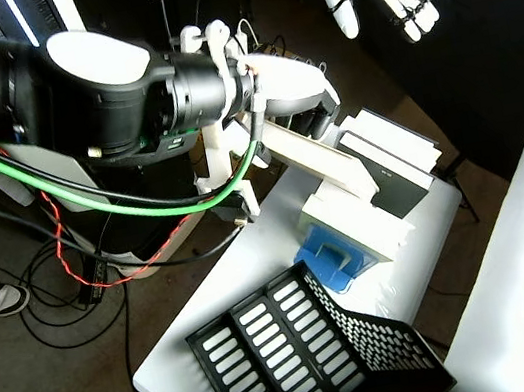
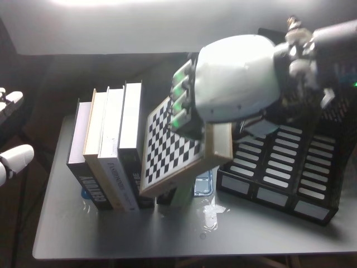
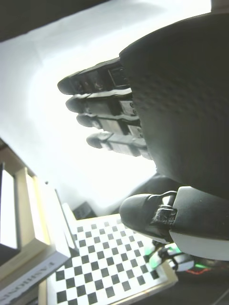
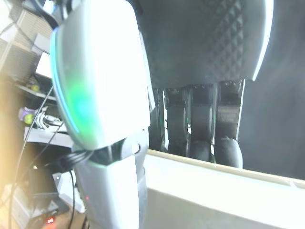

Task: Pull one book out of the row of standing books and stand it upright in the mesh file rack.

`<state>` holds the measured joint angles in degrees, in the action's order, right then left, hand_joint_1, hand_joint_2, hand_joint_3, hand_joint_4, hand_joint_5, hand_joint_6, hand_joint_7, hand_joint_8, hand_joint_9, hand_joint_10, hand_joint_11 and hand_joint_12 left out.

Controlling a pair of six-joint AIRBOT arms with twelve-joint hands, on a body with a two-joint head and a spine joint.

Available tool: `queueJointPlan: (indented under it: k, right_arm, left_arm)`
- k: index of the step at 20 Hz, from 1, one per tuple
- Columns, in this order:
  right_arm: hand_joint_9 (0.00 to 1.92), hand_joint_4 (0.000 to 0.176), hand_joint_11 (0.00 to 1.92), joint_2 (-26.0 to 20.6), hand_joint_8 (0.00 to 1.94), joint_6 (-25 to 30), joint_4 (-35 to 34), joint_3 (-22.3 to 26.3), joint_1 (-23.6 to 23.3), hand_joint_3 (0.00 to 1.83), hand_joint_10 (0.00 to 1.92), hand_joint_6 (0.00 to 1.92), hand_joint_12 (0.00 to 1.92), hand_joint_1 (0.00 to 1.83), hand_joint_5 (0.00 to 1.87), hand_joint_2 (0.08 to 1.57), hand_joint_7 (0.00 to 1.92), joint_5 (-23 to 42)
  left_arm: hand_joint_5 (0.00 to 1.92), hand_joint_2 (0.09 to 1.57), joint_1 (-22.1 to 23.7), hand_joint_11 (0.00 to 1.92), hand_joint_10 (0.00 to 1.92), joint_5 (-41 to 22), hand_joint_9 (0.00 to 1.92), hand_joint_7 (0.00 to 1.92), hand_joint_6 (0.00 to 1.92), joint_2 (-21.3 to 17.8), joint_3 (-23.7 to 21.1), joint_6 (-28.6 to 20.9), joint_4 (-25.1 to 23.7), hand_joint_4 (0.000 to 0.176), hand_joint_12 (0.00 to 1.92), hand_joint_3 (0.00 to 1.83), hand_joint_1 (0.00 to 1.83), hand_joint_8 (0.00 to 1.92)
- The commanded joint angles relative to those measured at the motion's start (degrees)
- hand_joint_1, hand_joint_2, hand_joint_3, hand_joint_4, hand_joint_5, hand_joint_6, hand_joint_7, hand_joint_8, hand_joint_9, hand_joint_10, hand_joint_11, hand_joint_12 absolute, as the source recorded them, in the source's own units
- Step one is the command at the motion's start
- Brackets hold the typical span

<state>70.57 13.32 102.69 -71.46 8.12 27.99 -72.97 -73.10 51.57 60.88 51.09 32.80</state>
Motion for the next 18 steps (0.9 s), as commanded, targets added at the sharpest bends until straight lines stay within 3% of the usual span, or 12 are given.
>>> queueJointPlan:
  k: [1, 6, 7, 9, 10, 11, 13, 15, 16, 18]
  right_arm:
    - [0.56, 0.000, 0.48, -1.24, 1.56, 0.64, -0.18, -0.24, -0.77, 0.01, 1.75, 1.38, 1.92, 1.32, 0.65, 1.29, 0.68, -1.33]
    - [0.60, 0.000, 0.56, -3.37, 1.51, 7.48, 4.70, 0.09, -5.08, 0.00, 1.73, 1.28, 1.92, 1.33, 0.66, 1.27, 0.75, 0.96]
    - [0.62, 0.000, 0.53, -3.98, 1.57, 8.02, 4.84, 0.26, -5.68, 0.00, 1.79, 1.24, 1.92, 1.21, 0.72, 1.26, 0.76, 1.08]
    - [0.60, 0.000, 0.55, -5.34, 1.74, 8.63, 5.02, 0.94, -6.91, 0.00, 1.92, 1.16, 1.92, 1.19, 0.74, 1.28, 0.68, 1.29]
    - [0.67, 0.000, 0.64, -5.90, 1.66, 8.71, 5.20, 1.32, -7.51, 0.00, 1.92, 1.11, 1.92, 1.21, 0.79, 1.25, 0.74, 1.30]
    - [0.60, 0.000, 0.53, -6.50, 1.67, 8.90, 5.60, 1.72, -8.12, 0.00, 1.92, 1.10, 1.92, 1.20, 0.81, 1.25, 0.71, 1.30]
    - [0.51, 0.000, 0.41, -7.34, 1.66, 9.25, 6.05, 2.12, -8.80, 0.01, 1.83, 1.28, 1.92, 1.14, 0.75, 1.28, 0.66, 1.31]
    - [0.54, 0.000, 0.42, -8.68, 1.66, 9.77, 6.21, 2.75, -9.60, 0.01, 1.73, 1.34, 1.92, 1.14, 0.71, 1.29, 0.66, 1.32]
    - [0.58, 0.000, 0.51, -9.36, 1.62, 9.82, 6.46, 3.14, -10.30, 0.02, 1.74, 1.36, 1.92, 1.28, 0.64, 1.29, 0.65, 1.32]
    - [0.58, 0.000, 0.52, -10.77, 1.59, 10.43, 7.69, 3.94, -12.45, 0.01, 1.73, 1.31, 1.92, 1.32, 0.68, 1.28, 0.68, 1.33]
  left_arm:
    - [0.04, 1.37, 0.64, 0.00, 0.00, -6.46, 0.00, 0.00, 0.01, -0.31, 0.52, 0.02, 0.22, 0.053, 0.00, 0.00, 0.02, 0.00]
    - [0.02, 1.35, 1.38, 0.00, 0.00, -6.04, 0.00, 0.00, 0.00, -0.19, 0.72, 0.32, -0.18, 0.074, 0.00, 0.00, 0.03, 0.00]
    - [0.02, 1.35, 1.42, 0.00, 0.00, -5.94, 0.00, 0.00, 0.00, -0.18, 0.72, 0.33, -0.18, 0.065, 0.00, 0.00, 0.03, 0.00]
    - [0.02, 1.36, 1.54, 0.00, 0.00, -5.78, 0.00, 0.00, 0.00, -0.17, 0.72, 0.33, -0.20, 0.052, 0.00, 0.00, 0.03, 0.00]
    - [0.01, 1.36, 1.75, 0.00, 0.00, -5.68, 0.00, 0.00, 0.00, -0.17, 0.73, 0.41, -0.25, 0.059, 0.00, 0.00, 0.01, 0.00]
    - [0.02, 1.36, 1.92, 0.00, 0.00, -5.55, 0.00, 0.00, 0.00, -0.17, 0.75, 0.47, -0.30, 0.059, 0.00, 0.00, 0.00, 0.00]
    - [0.01, 1.37, 2.58, 0.00, 0.00, -5.13, 0.00, 0.00, 0.00, -0.09, 0.81, 0.72, -0.61, 0.057, 0.00, 0.00, 0.00, 0.00]
    - [0.00, 1.36, 3.40, 0.00, 0.00, -4.43, 0.00, 0.00, 0.00, 0.13, 1.03, 1.04, -1.16, 0.074, 0.00, 0.00, 0.00, 0.00]
    - [0.01, 1.36, 3.54, 0.00, 0.00, -4.31, 0.00, 0.00, 0.00, 0.13, 1.05, 1.07, -1.24, 0.076, 0.00, 0.00, 0.00, 0.00]
    - [0.03, 1.36, 3.69, 0.00, 0.00, -4.35, 0.00, 0.00, 0.01, 0.12, 1.06, 1.07, -1.39, 0.059, 0.00, 0.00, 0.02, 0.00]
